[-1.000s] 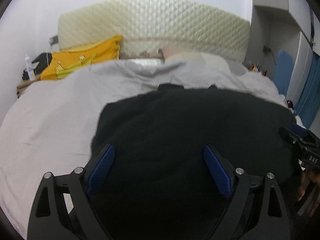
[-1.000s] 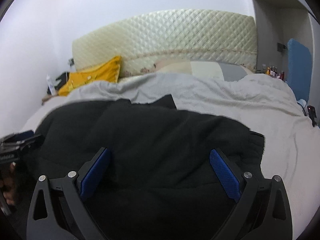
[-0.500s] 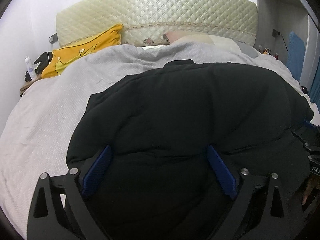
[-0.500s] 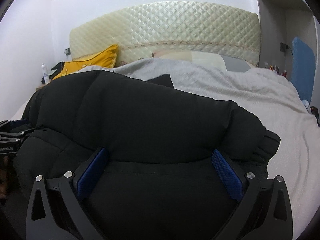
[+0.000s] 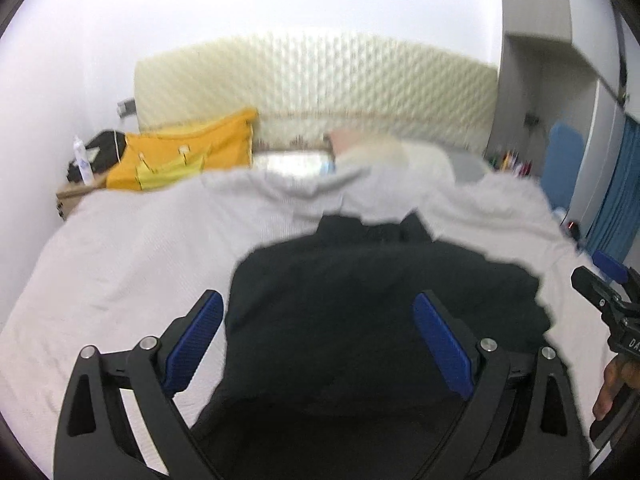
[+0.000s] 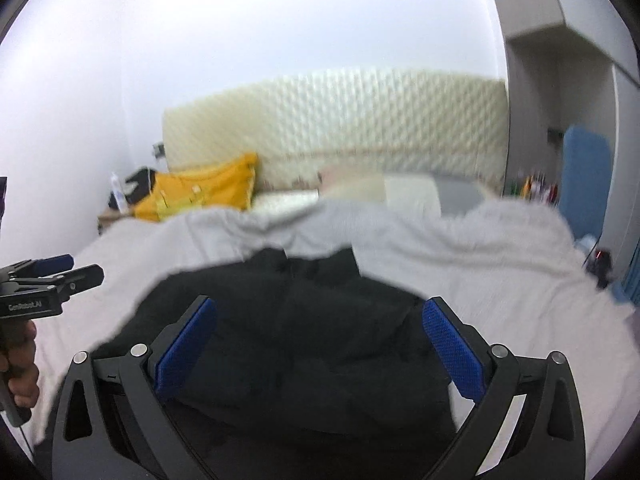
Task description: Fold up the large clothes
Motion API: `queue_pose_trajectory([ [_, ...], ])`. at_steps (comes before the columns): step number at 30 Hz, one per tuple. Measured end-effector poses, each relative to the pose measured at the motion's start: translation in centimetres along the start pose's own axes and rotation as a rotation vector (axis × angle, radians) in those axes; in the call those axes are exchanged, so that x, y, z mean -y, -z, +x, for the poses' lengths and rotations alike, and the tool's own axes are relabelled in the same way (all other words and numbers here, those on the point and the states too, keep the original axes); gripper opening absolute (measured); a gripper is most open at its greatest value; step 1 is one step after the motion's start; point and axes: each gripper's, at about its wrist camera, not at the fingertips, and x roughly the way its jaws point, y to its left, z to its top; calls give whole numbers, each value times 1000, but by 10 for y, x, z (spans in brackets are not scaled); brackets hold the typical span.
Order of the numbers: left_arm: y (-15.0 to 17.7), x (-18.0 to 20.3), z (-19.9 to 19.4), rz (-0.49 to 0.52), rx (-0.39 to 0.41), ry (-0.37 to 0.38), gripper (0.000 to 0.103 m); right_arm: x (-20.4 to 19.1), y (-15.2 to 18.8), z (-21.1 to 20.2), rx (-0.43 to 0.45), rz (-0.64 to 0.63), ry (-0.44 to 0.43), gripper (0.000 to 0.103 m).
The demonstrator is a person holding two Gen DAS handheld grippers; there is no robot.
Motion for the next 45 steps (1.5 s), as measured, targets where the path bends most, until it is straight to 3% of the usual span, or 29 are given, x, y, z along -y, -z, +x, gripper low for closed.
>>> queue_pose_trajectory([
  [8,-37,-1,-143,-33,132,43,97,-23,-49,-129,111,21,-47,103],
  [15,-16,-15,-211,-86,184,54,97,-25,-40,-188,94,58,-100,103],
  [20,17,-32,-209,-79,94,70,97,-23,3,-203,62,38,-101,103],
  [25,61,-52,-196,-80,-5,85,97,-8,56,-191,-53,70,-121,103],
  [29,103,-70,-164,-111,-128,89,97,15,92,-173,-156,123,-141,103],
  [31,121,-78,-151,-141,-180,86,97,32,109,-161,-223,167,-147,103],
  [35,165,-98,-115,-238,-325,159,97,65,143,-140,-332,276,-173,102],
  [41,199,-108,-87,-303,-442,154,97,114,180,-123,-417,527,-281,98],
  [45,212,-120,-74,-396,-502,153,97,132,190,-113,-469,552,-206,98],
])
